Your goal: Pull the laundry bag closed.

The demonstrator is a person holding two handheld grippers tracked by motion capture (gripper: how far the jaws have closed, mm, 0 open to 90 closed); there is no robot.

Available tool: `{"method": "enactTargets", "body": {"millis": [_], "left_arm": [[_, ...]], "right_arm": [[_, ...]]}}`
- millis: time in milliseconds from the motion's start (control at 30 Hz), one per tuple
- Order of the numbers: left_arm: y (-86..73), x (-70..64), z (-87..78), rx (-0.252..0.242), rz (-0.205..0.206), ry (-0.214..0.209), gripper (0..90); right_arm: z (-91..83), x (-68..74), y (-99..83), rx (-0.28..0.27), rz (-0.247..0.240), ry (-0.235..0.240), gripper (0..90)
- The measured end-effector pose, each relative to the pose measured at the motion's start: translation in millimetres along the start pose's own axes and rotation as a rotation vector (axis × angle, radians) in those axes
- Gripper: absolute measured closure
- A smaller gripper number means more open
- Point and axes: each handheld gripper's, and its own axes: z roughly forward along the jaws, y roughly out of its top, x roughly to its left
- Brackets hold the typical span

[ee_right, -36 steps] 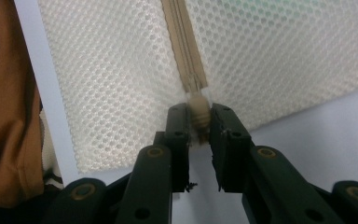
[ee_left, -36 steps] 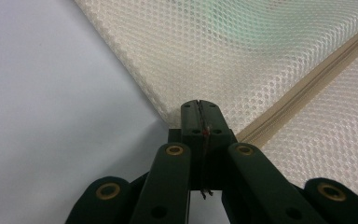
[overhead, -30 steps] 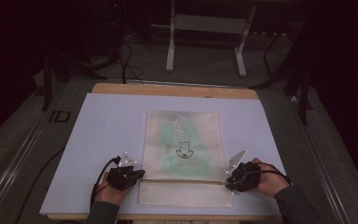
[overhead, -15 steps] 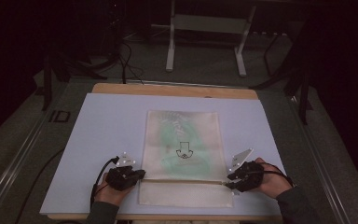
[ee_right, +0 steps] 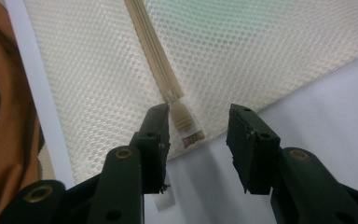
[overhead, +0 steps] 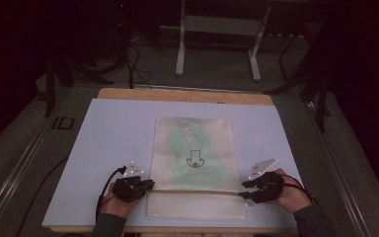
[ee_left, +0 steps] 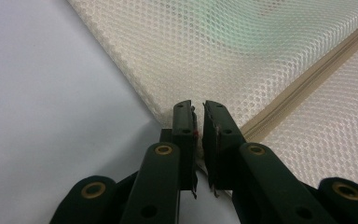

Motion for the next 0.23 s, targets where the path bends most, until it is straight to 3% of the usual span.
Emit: {"method": "enactTargets", "body": {"millis": [100, 233], "left_arm": [[0.1, -0.2, 0.1, 0.000, 0.003, 0.001, 82.7], [0.3, -0.5, 0.1, 0.002, 0.007, 0.005, 82.9]], "right_arm": [[-2.7, 0.5, -5.8, -0.041, 0.020, 0.000, 58.5], [-3.3, -0.9, -13.6, -0.048, 0.029, -0.013, 56.9]]}}
